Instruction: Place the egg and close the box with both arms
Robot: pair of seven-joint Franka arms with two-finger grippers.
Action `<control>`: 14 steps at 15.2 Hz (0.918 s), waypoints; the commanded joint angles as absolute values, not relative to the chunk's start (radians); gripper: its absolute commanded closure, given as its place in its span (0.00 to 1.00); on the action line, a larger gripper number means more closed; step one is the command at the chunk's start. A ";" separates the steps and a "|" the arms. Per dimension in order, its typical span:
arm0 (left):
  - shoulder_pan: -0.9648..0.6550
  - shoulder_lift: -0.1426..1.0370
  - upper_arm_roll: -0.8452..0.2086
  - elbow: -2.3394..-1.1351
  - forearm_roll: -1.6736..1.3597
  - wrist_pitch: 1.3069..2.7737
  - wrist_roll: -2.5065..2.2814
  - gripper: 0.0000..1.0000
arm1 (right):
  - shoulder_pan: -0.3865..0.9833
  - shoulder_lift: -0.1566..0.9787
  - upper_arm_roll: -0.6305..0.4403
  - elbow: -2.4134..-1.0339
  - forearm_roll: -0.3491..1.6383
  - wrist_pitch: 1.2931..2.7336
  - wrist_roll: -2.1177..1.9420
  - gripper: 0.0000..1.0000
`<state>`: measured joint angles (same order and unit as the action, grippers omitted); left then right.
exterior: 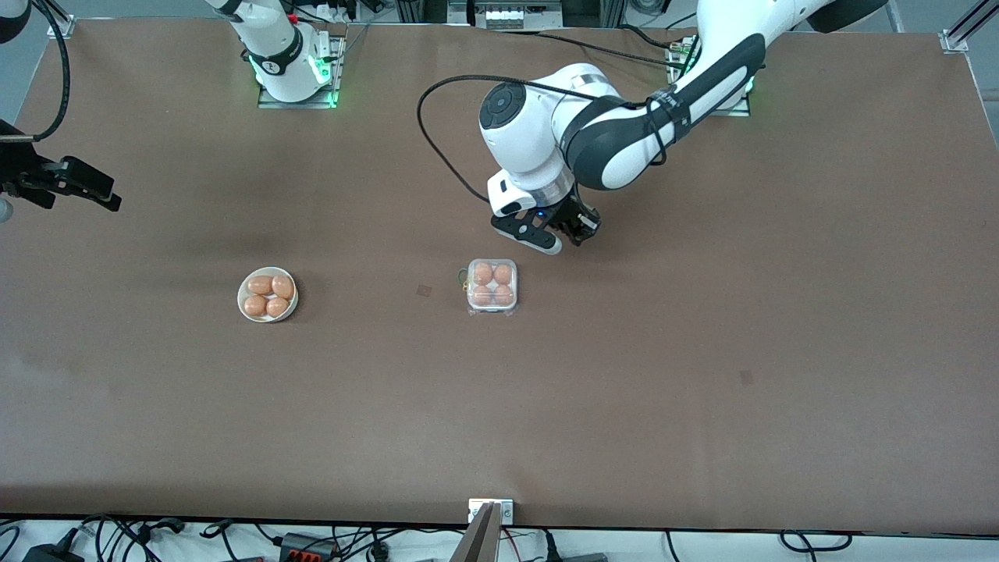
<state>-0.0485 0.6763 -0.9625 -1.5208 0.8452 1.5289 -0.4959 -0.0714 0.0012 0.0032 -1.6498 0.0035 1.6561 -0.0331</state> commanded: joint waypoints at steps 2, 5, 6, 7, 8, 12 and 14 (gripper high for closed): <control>0.012 0.657 -0.979 -1.416 0.822 1.384 -0.220 0.95 | -0.066 -0.018 0.005 -1.655 -0.011 1.615 -0.037 0.00; 0.171 0.653 -1.087 -1.405 0.787 1.376 -0.195 0.80 | -0.069 -0.034 0.003 -1.666 -0.011 1.623 -0.038 0.00; 0.255 0.653 -1.133 -1.407 0.740 1.376 -0.198 0.68 | -0.069 -0.034 0.003 -1.673 -0.011 1.626 -0.040 0.00; 0.328 0.653 -1.179 -1.407 0.701 1.373 -0.201 0.55 | -0.069 -0.034 0.003 -1.677 -0.011 1.637 -0.040 0.00; 0.394 0.652 -1.215 -1.407 0.689 1.373 -0.210 0.32 | -0.069 -0.034 0.003 -1.680 -0.011 1.653 -0.038 0.00; 0.567 0.652 -1.321 -1.398 0.678 1.373 -0.201 0.00 | -0.067 -0.063 0.003 -1.728 -0.011 1.686 -0.037 0.00; 0.606 0.644 -1.348 -1.344 0.663 1.314 -0.193 0.00 | -0.066 -0.122 0.005 -1.819 -0.011 1.768 -0.031 0.00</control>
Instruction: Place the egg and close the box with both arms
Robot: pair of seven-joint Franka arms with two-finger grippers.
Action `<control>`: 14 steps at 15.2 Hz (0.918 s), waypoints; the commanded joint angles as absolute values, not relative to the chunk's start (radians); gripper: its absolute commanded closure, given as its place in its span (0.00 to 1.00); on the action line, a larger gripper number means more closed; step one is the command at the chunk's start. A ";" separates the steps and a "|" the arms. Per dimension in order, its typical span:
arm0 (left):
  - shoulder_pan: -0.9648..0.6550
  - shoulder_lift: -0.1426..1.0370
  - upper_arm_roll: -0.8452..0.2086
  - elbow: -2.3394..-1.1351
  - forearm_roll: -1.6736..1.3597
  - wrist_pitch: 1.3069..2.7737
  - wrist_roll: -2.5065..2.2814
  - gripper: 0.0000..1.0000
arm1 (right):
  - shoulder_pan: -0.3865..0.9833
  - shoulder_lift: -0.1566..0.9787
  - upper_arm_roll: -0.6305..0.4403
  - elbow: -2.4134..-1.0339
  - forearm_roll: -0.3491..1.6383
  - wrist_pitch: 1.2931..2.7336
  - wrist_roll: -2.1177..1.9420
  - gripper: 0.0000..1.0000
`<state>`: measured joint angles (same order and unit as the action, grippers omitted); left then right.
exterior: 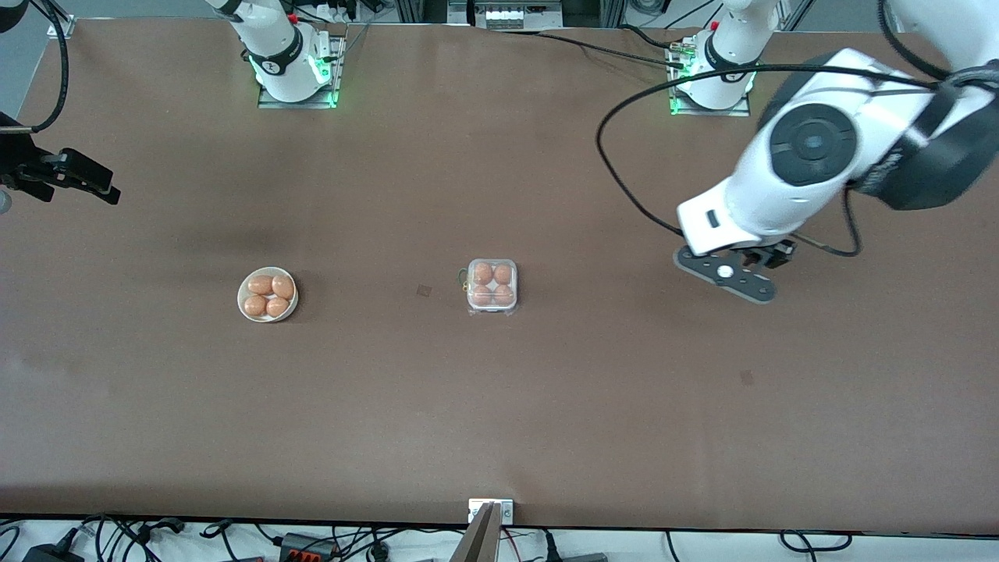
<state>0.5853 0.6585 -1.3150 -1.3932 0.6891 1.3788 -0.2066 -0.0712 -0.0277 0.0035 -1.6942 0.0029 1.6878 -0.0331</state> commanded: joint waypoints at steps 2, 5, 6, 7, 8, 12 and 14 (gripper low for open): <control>0.603 0.583 -1.304 -1.299 0.579 1.290 -0.170 0.00 | -0.069 -0.126 0.005 -1.824 -0.011 1.757 -0.035 0.00; 0.563 0.473 -1.099 -1.295 0.425 1.287 -0.169 0.00 | -0.068 -0.123 0.005 -1.813 -0.009 1.744 -0.046 0.00; 0.540 0.454 -1.032 -1.295 0.381 1.287 -0.169 0.00 | -0.067 -0.117 0.005 -1.806 -0.009 1.737 -0.045 0.00; 0.531 0.436 -0.984 -1.295 0.333 1.287 -0.169 0.00 | -0.067 -0.114 0.005 -1.804 -0.008 1.721 -0.040 0.00; 0.522 0.407 -0.932 -1.295 0.280 1.287 -0.167 0.00 | -0.067 -0.115 0.005 -1.802 -0.003 1.712 -0.040 0.00; 0.343 0.258 -0.513 -1.344 0.001 1.284 -0.164 0.00 | -0.066 -0.117 0.008 -1.783 -0.003 1.681 -0.044 0.00; 0.218 0.207 -0.340 -1.405 -0.025 1.284 -0.163 0.00 | -0.066 -0.117 0.009 -1.782 -0.005 1.683 -0.044 0.00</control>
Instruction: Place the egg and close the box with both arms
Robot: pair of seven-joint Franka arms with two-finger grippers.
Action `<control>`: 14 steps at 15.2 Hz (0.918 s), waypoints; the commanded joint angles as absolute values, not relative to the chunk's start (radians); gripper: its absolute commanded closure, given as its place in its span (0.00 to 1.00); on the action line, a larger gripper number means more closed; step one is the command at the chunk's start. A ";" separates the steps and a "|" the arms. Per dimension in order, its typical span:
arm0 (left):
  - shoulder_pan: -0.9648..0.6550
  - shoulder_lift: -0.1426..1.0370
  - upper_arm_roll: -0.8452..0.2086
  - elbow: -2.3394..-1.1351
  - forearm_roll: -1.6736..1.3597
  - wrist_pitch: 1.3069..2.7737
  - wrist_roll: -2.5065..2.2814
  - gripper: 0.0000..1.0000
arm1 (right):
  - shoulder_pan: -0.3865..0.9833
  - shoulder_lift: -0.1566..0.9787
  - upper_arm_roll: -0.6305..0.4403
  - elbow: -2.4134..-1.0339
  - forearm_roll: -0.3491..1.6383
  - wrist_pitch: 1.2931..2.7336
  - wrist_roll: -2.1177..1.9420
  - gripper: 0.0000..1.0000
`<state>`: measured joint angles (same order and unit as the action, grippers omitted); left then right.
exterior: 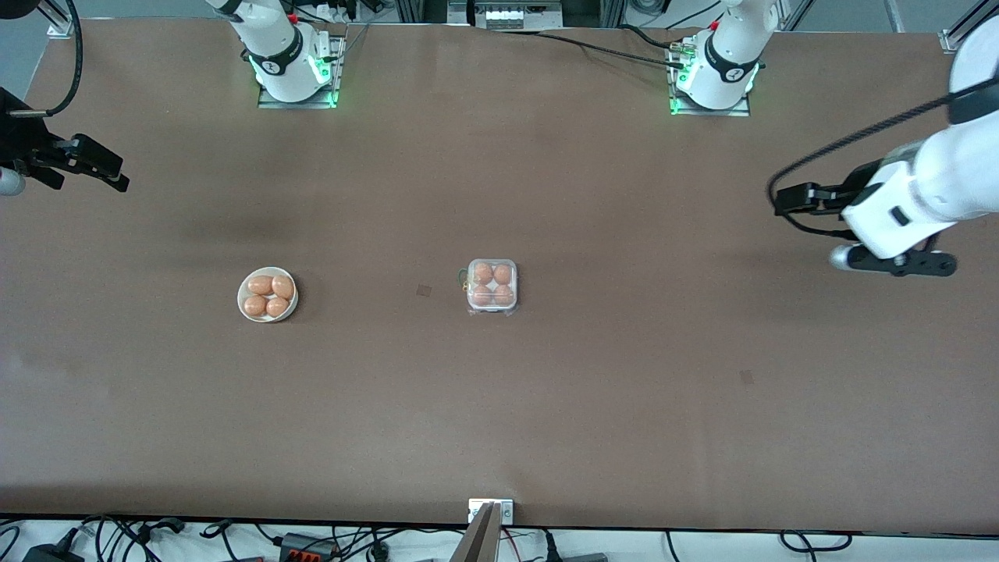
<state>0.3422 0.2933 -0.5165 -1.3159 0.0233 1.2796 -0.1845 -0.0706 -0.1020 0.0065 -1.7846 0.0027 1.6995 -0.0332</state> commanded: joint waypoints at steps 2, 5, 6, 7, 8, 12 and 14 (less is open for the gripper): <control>0.096 0.193 -0.193 -1.437 -0.022 1.313 -0.163 0.00 | -0.066 -0.117 0.009 -1.782 -0.009 1.683 -0.046 0.00; -0.081 0.109 -0.019 -1.556 -0.035 1.539 -0.138 0.00 | -0.066 -0.117 0.009 -1.782 -0.009 1.681 -0.046 0.00; -0.092 0.071 0.004 -1.610 -0.049 1.611 -0.143 0.00 | -0.066 -0.117 0.009 -1.782 -0.008 1.681 -0.046 0.00; -0.091 0.064 0.008 -1.614 -0.060 1.638 -0.140 0.00 | -0.066 -0.117 0.009 -1.782 -0.008 1.683 -0.046 0.00; -0.091 0.058 0.008 -1.614 -0.052 1.661 -0.137 0.00 | -0.066 -0.115 0.009 -1.782 -0.008 1.683 -0.046 0.00; -0.059 -0.024 0.005 -1.686 -0.046 1.678 -0.103 0.00 | -0.066 -0.115 0.009 -1.782 -0.008 1.681 -0.045 0.00; -0.054 -0.034 0.005 -1.701 -0.043 1.680 -0.100 0.00 | -0.066 -0.117 0.009 -1.782 -0.008 1.681 -0.044 0.00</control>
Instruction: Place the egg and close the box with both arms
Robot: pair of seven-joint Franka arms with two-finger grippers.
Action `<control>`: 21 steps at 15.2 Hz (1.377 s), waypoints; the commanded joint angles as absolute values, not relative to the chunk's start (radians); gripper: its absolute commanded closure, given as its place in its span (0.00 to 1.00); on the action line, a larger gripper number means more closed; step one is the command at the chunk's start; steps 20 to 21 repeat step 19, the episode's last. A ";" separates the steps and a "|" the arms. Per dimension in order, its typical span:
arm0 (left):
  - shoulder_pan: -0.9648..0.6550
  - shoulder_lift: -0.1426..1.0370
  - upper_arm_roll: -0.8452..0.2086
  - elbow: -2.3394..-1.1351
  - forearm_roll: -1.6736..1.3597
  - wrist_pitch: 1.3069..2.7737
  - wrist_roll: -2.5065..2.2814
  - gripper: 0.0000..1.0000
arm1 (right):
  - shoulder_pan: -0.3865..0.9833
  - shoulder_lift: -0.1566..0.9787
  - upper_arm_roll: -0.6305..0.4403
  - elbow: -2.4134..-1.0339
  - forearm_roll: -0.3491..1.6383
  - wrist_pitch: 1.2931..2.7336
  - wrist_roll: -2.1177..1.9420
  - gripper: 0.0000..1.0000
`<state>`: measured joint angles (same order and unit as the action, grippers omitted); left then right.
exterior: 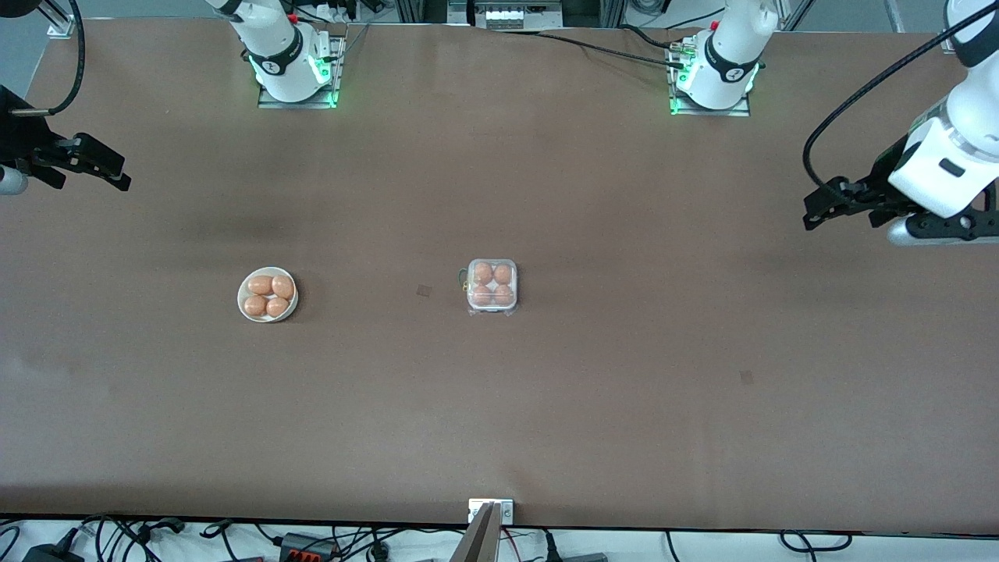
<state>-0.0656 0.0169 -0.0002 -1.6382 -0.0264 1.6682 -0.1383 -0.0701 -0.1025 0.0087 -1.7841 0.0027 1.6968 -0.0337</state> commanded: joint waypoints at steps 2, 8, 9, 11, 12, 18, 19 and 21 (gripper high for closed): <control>-0.045 -0.076 -0.011 -1.741 -0.041 1.692 -0.089 0.00 | -0.066 -0.117 0.009 -1.782 -0.008 1.680 -0.044 0.00; -0.028 -0.075 -0.018 -1.740 -0.035 1.709 -0.014 0.00 | -0.064 -0.115 0.012 -1.782 -0.008 1.678 -0.044 0.00; -0.028 -0.077 -0.021 -1.740 -0.038 1.700 -0.012 0.00 | -0.063 -0.114 0.012 -1.782 -0.008 1.678 -0.044 0.00; -0.032 -0.078 -0.023 -1.732 -0.035 1.686 -0.012 0.00 | -0.063 -0.114 0.012 -1.782 -0.008 1.678 -0.043 0.00; -0.032 -0.072 -0.021 -1.718 -0.035 1.703 -0.011 0.00 | -0.063 -0.114 0.012 -1.782 -0.008 1.678 -0.043 0.00; -0.037 -0.063 -0.021 -1.703 -0.034 1.703 -0.003 0.00 | -0.064 -0.114 0.012 -1.782 -0.008 1.680 -0.041 0.00; -0.038 -0.061 -0.021 -1.697 -0.034 1.703 -0.005 0.00 | -0.063 -0.114 0.012 -1.782 -0.008 1.680 -0.041 0.00; -0.038 -0.061 -0.021 -1.697 -0.034 1.703 -0.005 0.00 | -0.063 -0.114 0.012 -1.782 -0.008 1.680 -0.041 0.00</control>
